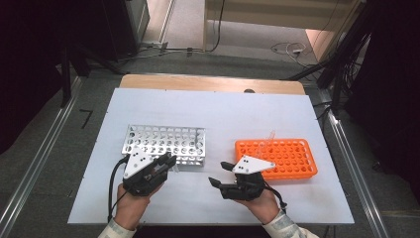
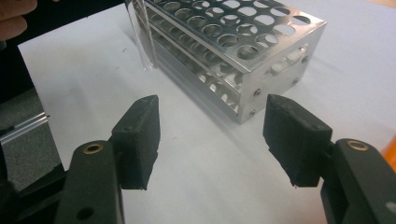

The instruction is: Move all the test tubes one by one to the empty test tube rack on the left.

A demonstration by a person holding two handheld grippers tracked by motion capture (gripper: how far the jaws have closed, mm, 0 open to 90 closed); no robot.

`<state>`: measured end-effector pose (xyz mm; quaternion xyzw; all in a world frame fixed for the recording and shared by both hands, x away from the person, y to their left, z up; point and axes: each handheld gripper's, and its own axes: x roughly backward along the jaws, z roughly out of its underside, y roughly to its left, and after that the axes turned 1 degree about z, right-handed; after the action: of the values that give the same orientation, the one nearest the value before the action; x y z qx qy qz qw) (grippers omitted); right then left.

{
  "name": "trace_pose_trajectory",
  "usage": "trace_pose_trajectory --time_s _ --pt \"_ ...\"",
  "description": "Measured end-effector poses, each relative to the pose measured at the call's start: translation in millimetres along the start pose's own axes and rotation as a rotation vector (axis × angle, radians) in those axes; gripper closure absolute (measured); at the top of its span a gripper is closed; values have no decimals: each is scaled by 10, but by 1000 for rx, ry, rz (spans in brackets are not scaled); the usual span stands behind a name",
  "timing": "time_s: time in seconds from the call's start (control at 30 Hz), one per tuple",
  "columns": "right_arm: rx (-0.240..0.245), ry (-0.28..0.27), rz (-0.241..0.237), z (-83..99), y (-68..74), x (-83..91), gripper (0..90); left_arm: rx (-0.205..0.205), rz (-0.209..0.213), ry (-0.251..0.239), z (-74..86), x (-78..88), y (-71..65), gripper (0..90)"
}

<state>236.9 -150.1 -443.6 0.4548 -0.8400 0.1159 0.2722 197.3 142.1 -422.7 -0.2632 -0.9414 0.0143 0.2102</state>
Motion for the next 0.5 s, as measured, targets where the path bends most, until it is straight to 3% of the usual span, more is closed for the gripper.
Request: trace_pose_trajectory --time_s 0.5 --pt "-31 -10 43 216 -103 352 349 72 -64 -53 -170 259 367 750"
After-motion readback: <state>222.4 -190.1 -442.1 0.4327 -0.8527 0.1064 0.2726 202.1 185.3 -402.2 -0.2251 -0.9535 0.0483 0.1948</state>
